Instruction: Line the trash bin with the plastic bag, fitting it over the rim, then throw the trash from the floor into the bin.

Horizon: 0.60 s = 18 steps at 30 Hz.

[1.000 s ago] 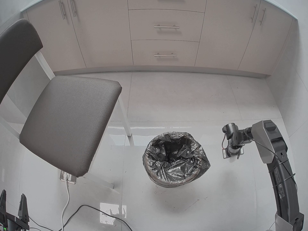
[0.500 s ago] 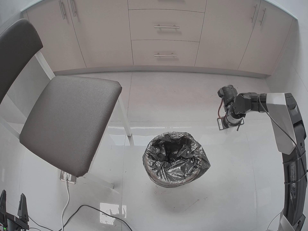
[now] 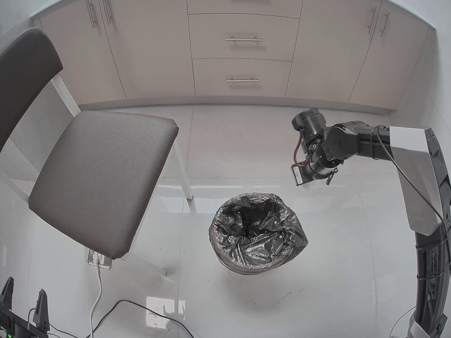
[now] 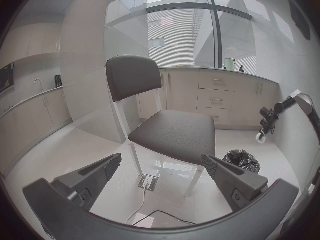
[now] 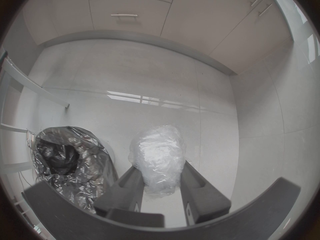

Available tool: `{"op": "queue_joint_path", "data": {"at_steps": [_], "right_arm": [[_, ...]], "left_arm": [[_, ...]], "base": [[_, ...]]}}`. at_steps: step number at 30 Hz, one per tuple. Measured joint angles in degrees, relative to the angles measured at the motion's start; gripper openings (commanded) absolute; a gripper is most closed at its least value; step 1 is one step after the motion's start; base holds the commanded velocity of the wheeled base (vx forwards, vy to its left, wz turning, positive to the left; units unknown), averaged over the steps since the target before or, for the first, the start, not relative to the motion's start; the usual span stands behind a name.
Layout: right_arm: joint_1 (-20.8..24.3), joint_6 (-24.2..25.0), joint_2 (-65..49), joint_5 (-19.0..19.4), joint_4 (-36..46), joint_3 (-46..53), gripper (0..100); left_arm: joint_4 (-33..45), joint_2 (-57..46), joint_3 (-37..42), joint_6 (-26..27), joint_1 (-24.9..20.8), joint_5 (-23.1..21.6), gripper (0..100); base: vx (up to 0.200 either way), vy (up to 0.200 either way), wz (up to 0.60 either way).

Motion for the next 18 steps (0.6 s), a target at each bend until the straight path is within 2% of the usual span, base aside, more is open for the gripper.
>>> {"op": "queue_joint_path", "data": {"at_steps": [7, 14, 18], "right_arm": [[7.0, -0.15, 0.17, 0.02, 0.0, -0.02, 0], [12.01, -0.2, 1.44, -0.01, 0.79, -0.02, 0], [13.06, -0.2, 2.86, 0.0, 1.04, -0.02, 0]], "left_arm": [[0.0, 0.0, 0.38, 0.13, 0.0, -4.82, 100], [0.06, 0.0, 0.6, -0.52, -0.02, -5.07, 100], [0.06, 0.0, 0.63, -0.56, 0.02, -5.07, 100]], "base": [[0.0, 0.0, 0.0], [0.0, 0.0, 0.0], [0.0, 0.0, 0.0]]}}
